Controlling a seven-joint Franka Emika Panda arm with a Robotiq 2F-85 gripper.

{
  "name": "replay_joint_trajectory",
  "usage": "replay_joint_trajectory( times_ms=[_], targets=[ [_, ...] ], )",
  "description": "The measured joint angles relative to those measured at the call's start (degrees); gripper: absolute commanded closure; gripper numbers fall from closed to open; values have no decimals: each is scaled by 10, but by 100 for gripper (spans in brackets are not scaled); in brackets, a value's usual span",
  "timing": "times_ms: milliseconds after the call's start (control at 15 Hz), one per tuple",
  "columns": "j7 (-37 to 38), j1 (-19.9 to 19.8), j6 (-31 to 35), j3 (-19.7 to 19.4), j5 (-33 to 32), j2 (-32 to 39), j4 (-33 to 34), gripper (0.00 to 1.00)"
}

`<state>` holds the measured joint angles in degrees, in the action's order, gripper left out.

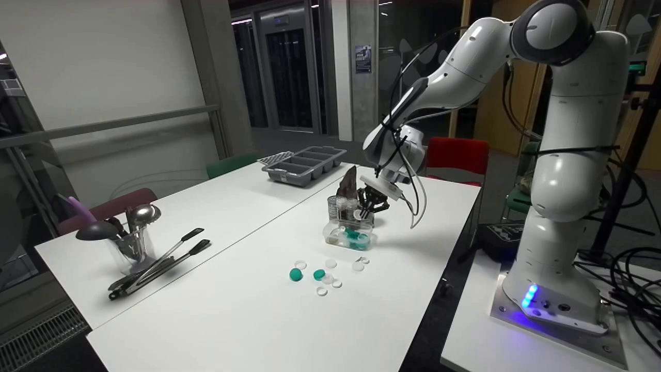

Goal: Put the plastic cap into the lunch box

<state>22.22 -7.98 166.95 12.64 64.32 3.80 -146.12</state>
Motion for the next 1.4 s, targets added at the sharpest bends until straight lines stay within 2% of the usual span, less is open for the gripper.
replay_joint_trajectory(
  times_ms=[133, 200, 267, 533, 867, 1000, 1400],
  targets=[
    [-1, 6, -36, -37, -20, 1, 6, 99],
    [-1, 8, -53, -54, -33, 1, 10, 72],
    [0, 11, -69, -70, -47, 1, 15, 71],
    [1, 21, -108, -99, -81, 3, 38, 42],
    [-23, 42, -109, -89, -81, 4, 45, 5],
    [-42, 62, -129, -84, -93, 7, 45, 0],
    [-37, 148, -221, -37, -129, 11, 51, 0]
  ],
)
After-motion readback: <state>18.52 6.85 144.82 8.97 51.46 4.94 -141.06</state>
